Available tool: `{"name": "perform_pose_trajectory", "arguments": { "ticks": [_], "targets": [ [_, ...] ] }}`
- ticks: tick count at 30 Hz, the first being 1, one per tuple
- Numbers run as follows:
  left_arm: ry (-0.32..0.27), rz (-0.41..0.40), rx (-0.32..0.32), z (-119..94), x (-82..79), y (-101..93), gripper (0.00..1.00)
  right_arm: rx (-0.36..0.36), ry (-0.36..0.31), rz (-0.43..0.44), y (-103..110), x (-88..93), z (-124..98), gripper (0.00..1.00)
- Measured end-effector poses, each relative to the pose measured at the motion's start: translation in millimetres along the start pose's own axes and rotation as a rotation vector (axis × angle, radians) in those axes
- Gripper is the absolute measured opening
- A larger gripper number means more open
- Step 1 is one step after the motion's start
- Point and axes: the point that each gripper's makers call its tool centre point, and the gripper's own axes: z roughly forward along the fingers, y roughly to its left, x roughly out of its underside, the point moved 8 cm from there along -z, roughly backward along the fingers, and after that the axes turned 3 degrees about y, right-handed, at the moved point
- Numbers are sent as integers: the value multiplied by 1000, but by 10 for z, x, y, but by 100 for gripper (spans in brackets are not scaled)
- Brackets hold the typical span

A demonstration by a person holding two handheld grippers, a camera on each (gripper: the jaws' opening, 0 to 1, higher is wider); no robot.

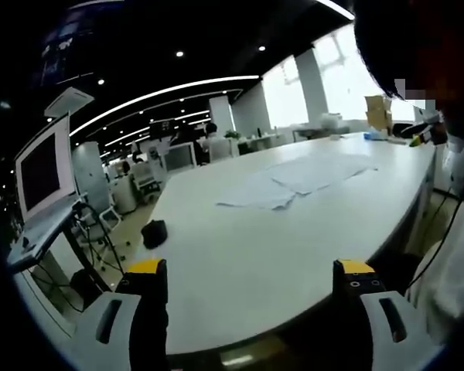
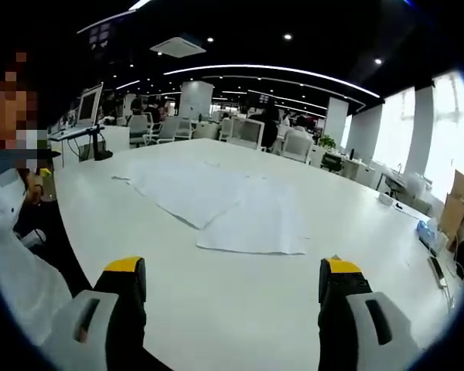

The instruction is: Organize the stack of printing papers by aligning and flattening the scattered papers on the table

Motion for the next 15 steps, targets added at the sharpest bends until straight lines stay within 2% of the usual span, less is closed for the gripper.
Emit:
{"name": "perform_pose_trajectory", "arguments": {
  "ticks": [15],
  "targets": [
    [0, -3, 5, -9, -2, -9, 91, -2, 13, -3, -5, -3, 25, 87]
  ]
}}
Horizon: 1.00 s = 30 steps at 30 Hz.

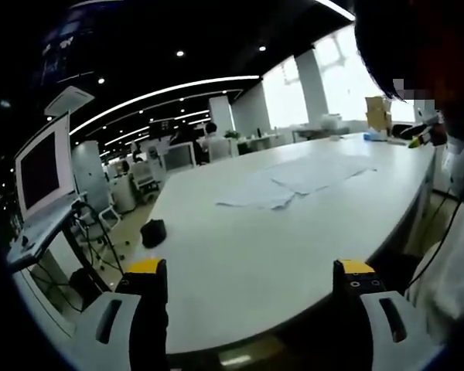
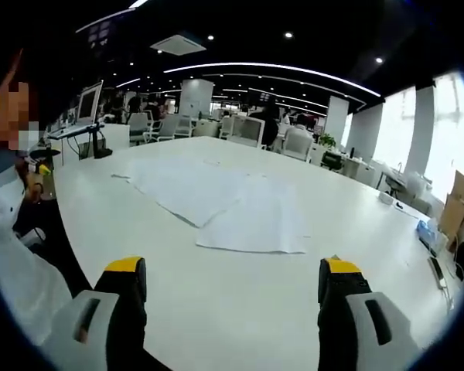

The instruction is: Organize the stack of printing papers by aligning and flattening the scattered papers on the table

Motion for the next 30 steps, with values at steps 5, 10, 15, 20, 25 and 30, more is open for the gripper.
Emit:
{"name": "perform_pose_trajectory", "arguments": {
  "ticks": [5, 10, 15, 20, 25, 30],
  "targets": [
    [4, 0, -2, -13, 8, 25, 91, -4, 2, -1, 8, 2, 16, 87],
    [5, 0, -4, -13, 12, 17, 91, 2, 4, 0, -11, 7, 12, 87],
    [5, 2, -5, -18, 6, 18, 91, 2, 3, 1, -5, 9, 20, 87],
    [5, 3, -8, -25, 4, 20, 91, 1, 11, -3, -5, 8, 31, 87],
    [6, 2, -5, -25, 11, 8, 91, 1, 10, -4, -10, -1, 40, 87],
    [8, 2, -7, -27, 11, 13, 91, -1, 19, -10, -15, 2, 52, 86]
  ]
}}
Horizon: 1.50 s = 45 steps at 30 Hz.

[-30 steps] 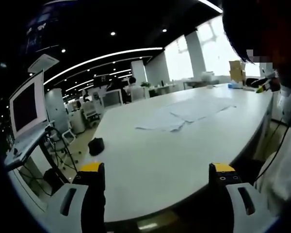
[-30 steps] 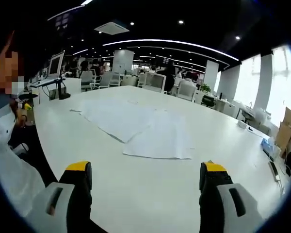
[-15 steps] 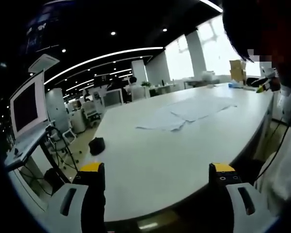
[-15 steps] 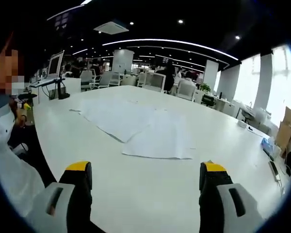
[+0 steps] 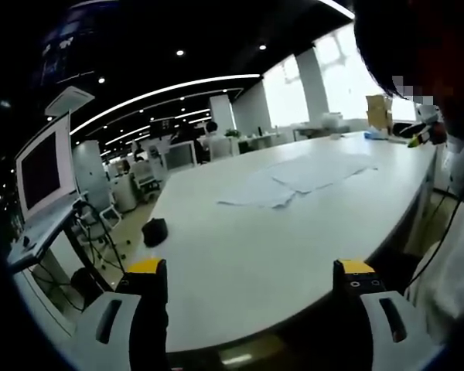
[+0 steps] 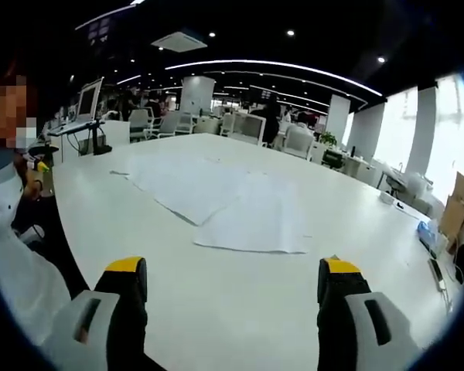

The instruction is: Organize the stack of printing papers by aligning and flattening the scattered papers on the table

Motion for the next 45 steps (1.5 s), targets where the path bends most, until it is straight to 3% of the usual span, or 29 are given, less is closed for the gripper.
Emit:
{"name": "perform_pose_trajectory", "arguments": {
  "ticks": [45],
  "targets": [
    [12, -2, -4, -63, 68, -24, 91, -46, 26, -15, 62, -22, 140, 86]
  ]
}}
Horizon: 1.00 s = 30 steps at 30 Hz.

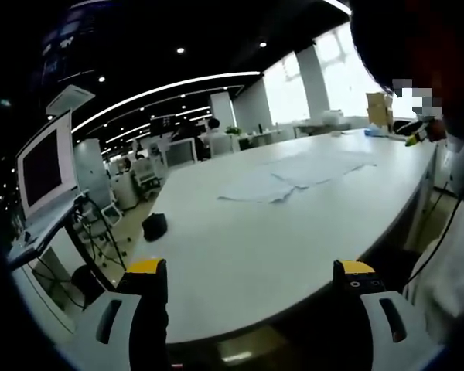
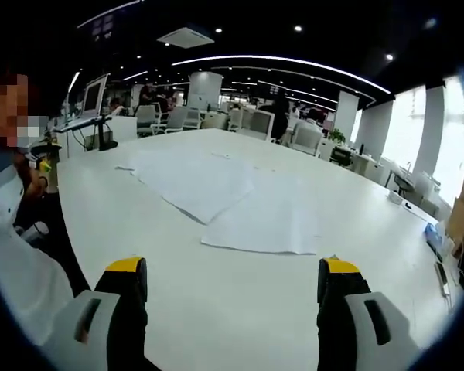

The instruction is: Organize the stack of printing papers by aligning and flattening the scattered papers on the table

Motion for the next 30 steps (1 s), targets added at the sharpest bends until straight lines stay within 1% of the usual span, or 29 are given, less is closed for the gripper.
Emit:
{"name": "perform_pose_trajectory", "arguments": {
  "ticks": [13, 18, 23, 30],
  "targets": [
    [0, 7, -1, 13, -31, -46, 91, 1, -10, 0, -46, -31, 3, 86],
    [-7, 8, -6, -5, -42, -52, 91, -1, 0, -3, -57, -24, 12, 86],
    [-15, 8, -17, -35, -52, -31, 91, -5, -8, -7, -49, -65, 6, 86],
    [-19, 16, -7, -38, -67, -38, 91, -15, -25, -10, -21, -117, 5, 86]
  ]
}}
